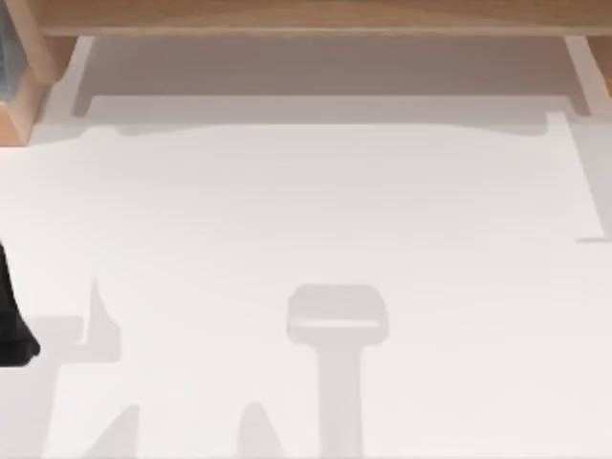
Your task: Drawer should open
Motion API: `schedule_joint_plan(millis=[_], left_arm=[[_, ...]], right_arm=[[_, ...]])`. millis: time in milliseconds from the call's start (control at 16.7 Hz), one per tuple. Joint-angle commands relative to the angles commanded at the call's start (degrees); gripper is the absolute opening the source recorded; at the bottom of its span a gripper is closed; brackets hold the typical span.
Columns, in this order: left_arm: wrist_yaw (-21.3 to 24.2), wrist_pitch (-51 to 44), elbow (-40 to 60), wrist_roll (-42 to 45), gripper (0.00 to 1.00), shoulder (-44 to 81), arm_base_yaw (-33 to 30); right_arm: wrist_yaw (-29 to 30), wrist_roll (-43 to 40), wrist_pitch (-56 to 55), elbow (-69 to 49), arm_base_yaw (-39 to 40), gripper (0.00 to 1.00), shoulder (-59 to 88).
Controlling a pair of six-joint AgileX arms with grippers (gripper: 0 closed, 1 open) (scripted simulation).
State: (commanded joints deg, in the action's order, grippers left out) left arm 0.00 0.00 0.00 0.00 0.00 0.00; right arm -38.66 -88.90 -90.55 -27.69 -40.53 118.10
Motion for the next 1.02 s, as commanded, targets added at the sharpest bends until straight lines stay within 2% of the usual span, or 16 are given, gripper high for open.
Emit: schedule_joint_plan(millis=[660, 1020], left_arm=[[0.0, 0.0, 0.0, 0.0, 1.00, 0.0, 0.0], [0.0, 0.0, 0.0, 0.0, 1.00, 0.0, 0.0]], right_arm=[[0.0, 0.0, 0.0, 0.0, 0.0, 0.98, 0.0], [0.0, 0.0, 0.0, 0.0, 0.0, 1.00, 0.0]])
